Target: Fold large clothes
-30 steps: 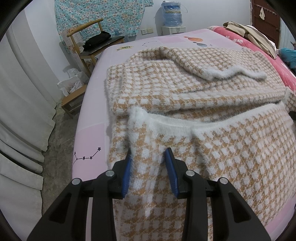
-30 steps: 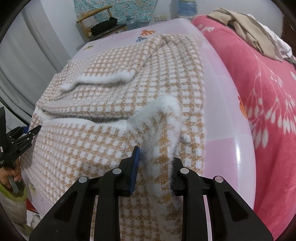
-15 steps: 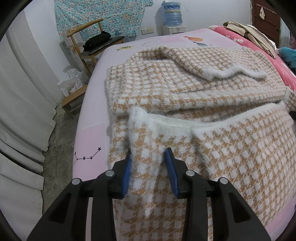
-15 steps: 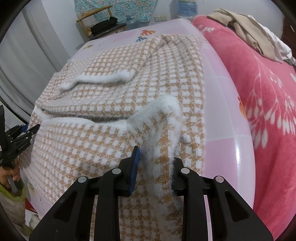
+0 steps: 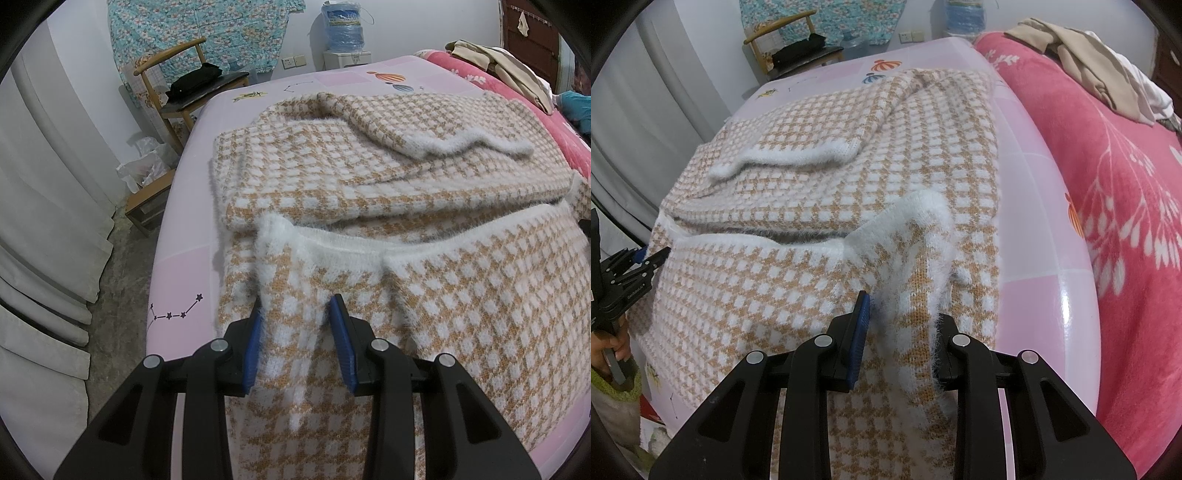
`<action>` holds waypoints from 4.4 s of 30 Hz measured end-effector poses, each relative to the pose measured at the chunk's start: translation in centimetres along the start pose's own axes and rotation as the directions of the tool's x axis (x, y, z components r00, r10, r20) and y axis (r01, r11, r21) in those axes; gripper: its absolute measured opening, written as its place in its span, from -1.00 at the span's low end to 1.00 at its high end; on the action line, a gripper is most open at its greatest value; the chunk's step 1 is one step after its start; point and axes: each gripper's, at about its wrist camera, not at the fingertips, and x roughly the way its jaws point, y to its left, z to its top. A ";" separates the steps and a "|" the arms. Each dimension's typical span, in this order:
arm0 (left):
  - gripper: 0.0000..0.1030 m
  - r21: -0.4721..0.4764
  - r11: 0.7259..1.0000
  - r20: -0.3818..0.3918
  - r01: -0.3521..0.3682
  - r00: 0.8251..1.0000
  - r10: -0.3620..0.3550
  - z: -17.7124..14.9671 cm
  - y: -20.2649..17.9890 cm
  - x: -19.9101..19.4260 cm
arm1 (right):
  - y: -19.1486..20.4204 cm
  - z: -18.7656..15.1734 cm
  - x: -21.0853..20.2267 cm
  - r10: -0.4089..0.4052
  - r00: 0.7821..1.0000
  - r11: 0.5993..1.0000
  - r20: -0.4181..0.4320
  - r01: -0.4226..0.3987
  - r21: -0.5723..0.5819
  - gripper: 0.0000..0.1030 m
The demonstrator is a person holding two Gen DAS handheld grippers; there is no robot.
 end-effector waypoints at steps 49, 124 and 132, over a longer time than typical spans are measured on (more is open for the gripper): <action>-0.33 -0.009 1.000 0.002 -0.004 1.000 0.005 -0.1 -1.4 -0.6 | 0.1 0.3 0.2 -0.008 1.000 1.000 0.007 0.008 -0.008 -0.39; -0.84 -0.022 0.999 0.436 0.042 0.899 -0.028 -1.7 -0.6 -13.7 | 2.4 -2.7 -11.9 -0.060 0.939 0.998 0.338 0.048 0.043 -0.88; -0.85 -0.012 0.999 0.496 0.044 0.868 -0.032 2.8 0.6 -13.3 | 2.8 1.9 -11.9 -0.061 0.919 0.997 0.389 0.074 -0.019 -0.88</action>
